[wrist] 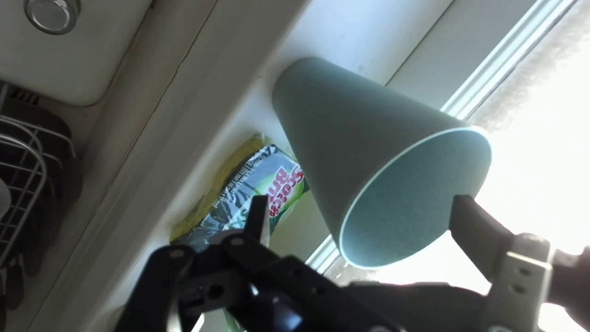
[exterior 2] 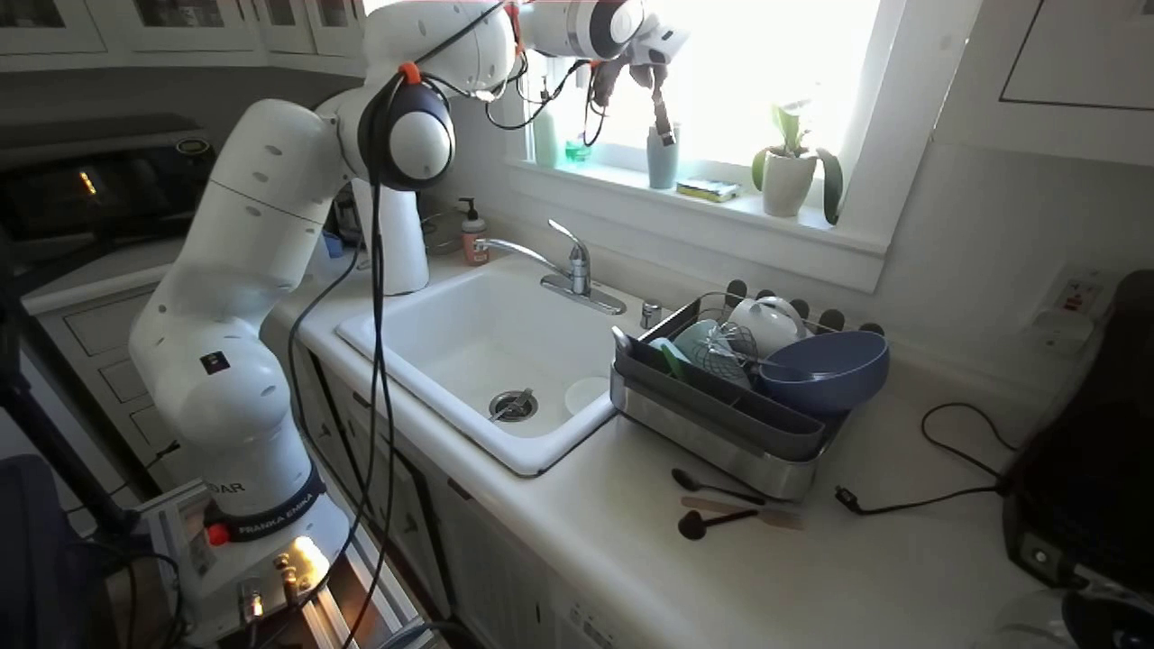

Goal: Put the cup from the dishrack on the windowsill.

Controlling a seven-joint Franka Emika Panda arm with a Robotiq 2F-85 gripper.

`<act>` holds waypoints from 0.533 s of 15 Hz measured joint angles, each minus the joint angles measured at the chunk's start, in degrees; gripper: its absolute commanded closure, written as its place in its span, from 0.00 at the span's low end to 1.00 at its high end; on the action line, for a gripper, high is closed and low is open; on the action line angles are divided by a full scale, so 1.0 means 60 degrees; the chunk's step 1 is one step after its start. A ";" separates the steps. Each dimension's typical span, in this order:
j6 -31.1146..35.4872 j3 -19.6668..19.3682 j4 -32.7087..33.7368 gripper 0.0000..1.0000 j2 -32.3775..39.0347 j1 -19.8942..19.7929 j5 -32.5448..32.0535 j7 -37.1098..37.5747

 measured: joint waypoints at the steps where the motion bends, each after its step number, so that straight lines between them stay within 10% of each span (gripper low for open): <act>1: 0.0003 0.0020 0.0020 0.00 -0.0010 -0.0004 0.0001 -0.0046; 8: -0.2548 0.0524 -0.0098 0.00 -0.1613 -0.0457 0.0399 -0.3064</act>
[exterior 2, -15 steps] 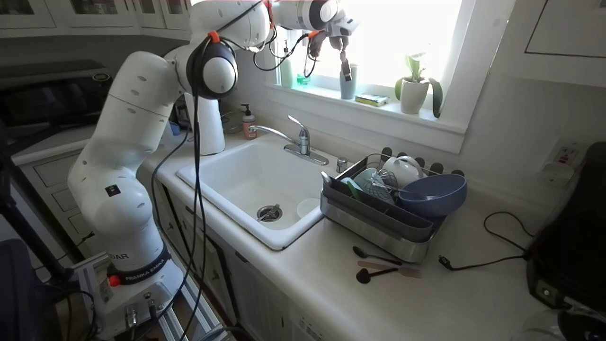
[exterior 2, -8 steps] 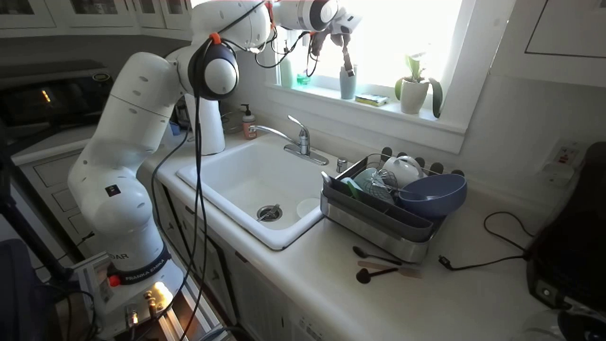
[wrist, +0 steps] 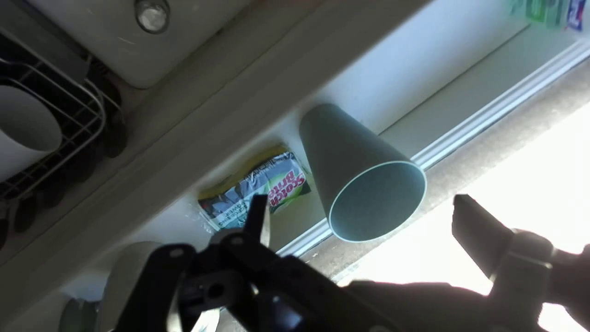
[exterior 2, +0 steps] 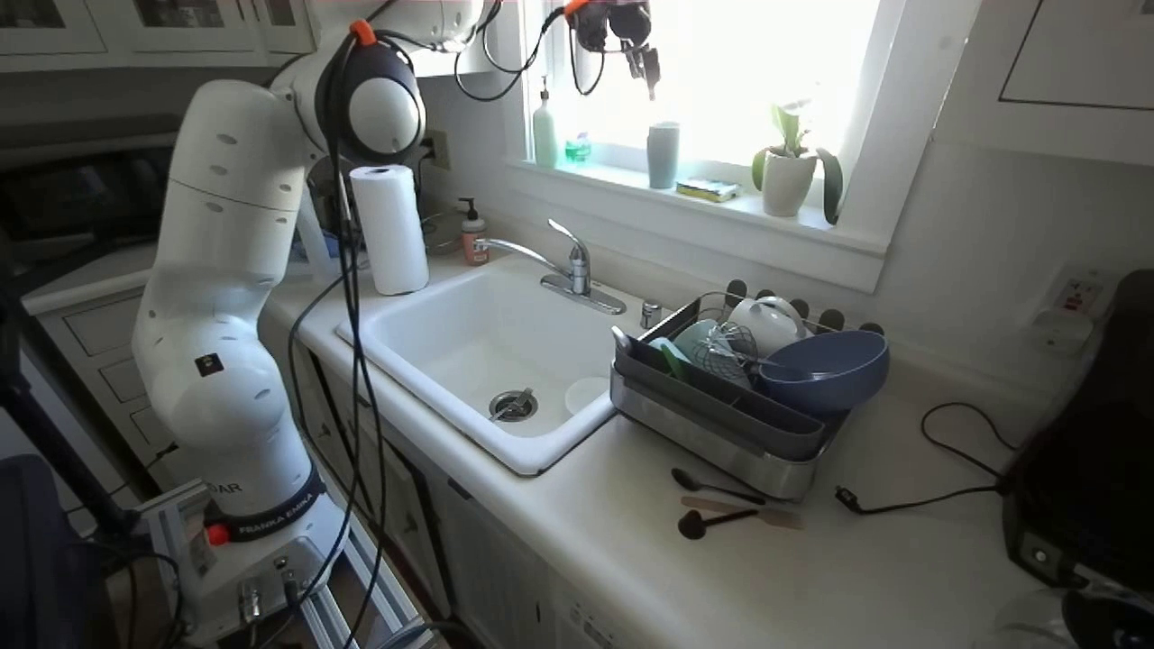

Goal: Put the cup from the dishrack on the windowsill.

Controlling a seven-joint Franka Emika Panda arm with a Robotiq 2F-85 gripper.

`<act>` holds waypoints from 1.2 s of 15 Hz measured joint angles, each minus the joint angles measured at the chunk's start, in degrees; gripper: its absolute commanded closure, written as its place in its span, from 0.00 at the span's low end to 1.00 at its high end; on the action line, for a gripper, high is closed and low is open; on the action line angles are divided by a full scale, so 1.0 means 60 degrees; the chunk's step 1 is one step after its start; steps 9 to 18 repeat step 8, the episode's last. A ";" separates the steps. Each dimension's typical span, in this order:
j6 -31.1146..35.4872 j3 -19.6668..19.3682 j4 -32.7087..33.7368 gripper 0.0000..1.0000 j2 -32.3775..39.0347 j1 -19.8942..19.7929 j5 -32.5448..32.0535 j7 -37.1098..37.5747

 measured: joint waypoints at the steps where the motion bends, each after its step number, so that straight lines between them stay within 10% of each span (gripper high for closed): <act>1: -0.0537 0.0060 -0.0125 0.00 -0.0358 -0.0035 0.0047 -0.0397; 7: -0.2850 0.0426 -0.1188 0.00 -0.1798 -0.0016 0.0207 -0.2112; 18: -0.2893 0.0439 -0.1322 0.00 -0.1872 -0.0017 0.0236 -0.2233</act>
